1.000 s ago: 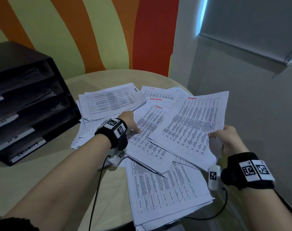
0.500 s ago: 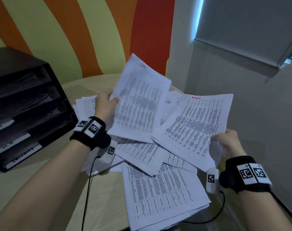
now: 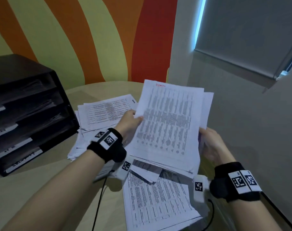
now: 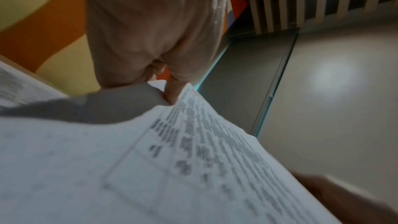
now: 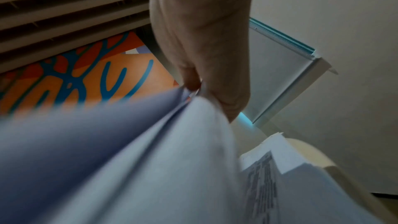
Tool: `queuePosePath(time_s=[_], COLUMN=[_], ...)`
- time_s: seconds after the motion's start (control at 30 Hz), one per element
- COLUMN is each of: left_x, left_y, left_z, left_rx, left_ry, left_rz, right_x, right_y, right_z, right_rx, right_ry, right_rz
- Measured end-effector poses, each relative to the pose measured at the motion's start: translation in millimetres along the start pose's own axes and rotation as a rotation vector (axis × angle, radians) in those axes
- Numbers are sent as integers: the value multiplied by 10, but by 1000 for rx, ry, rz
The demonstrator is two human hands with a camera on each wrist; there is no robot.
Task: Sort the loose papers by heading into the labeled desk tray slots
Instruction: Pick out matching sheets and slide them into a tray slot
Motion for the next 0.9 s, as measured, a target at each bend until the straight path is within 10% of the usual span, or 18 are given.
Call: queuePosePath(time_s=[0.17,0.5,0.9], left_x=[52,406,493], left_y=[-220,80,53], left_z=[-140,-463,-512], left_rx=[-89,971,1051], left_ry=[66,200,338], left_rz=[-74,80,97], right_x=[13,-94,-33], right_y=[-32,508,808], right_z=[62,-34,29], right_rx=[-20,-468,-422], right_ry=[-24,-22,-33], right_rz=[44,175,290])
Point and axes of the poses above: each hand's wrist, its own x-axis towards the middle knuckle, its own y-axis out of the back of the hand, z = x × y, the point moved 4 cm from there along x, towards the middle knuckle, and after that the axes turned 14 degrees about y, right-handed, at the moved point
